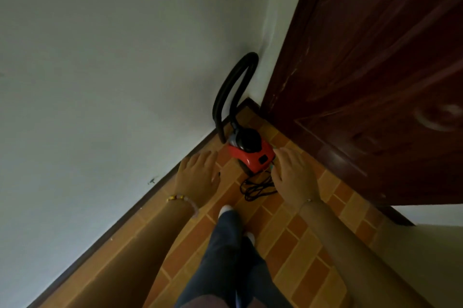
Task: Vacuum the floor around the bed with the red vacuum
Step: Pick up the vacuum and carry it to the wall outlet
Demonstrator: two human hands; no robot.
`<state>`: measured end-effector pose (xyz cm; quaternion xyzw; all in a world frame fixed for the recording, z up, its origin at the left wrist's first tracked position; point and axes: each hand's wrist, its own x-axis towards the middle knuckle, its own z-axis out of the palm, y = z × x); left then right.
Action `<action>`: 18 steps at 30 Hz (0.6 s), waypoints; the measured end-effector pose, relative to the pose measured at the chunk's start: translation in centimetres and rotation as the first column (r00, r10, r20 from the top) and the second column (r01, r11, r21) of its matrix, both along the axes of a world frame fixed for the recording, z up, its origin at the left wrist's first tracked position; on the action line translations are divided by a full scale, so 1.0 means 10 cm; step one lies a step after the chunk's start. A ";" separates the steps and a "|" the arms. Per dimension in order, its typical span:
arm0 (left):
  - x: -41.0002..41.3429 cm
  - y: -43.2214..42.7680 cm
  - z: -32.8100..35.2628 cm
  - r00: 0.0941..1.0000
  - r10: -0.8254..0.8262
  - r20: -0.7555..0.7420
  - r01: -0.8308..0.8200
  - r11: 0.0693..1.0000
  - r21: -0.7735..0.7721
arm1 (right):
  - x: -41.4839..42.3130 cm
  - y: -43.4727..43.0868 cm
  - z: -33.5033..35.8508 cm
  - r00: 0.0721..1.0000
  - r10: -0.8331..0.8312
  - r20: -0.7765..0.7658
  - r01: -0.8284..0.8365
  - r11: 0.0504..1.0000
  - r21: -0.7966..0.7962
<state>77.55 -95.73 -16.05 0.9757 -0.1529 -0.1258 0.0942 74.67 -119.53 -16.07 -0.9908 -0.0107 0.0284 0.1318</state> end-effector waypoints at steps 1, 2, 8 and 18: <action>0.04 -0.01 -0.06 1.000 -0.001 -0.026 0.001 1.000 0.012 | 0.05 -0.02 -0.04 1.000 -0.003 -0.012 0.003 1.000 0.002; 0.08 -0.03 -0.12 0.999 -0.004 -0.039 0.005 1.000 0.026 | 0.11 -0.05 -0.09 1.000 -0.007 -0.024 0.007 1.000 0.005; 0.53 -0.17 -0.47 0.992 -0.033 -0.124 0.040 0.998 0.053 | 0.48 -0.13 -0.41 0.995 -0.039 -0.091 0.039 0.999 -0.002; 0.91 -0.66 -1.38 0.955 -0.161 -0.249 0.192 0.975 0.108 | 0.67 -0.41 -1.41 0.971 -0.117 -0.208 0.129 0.991 0.043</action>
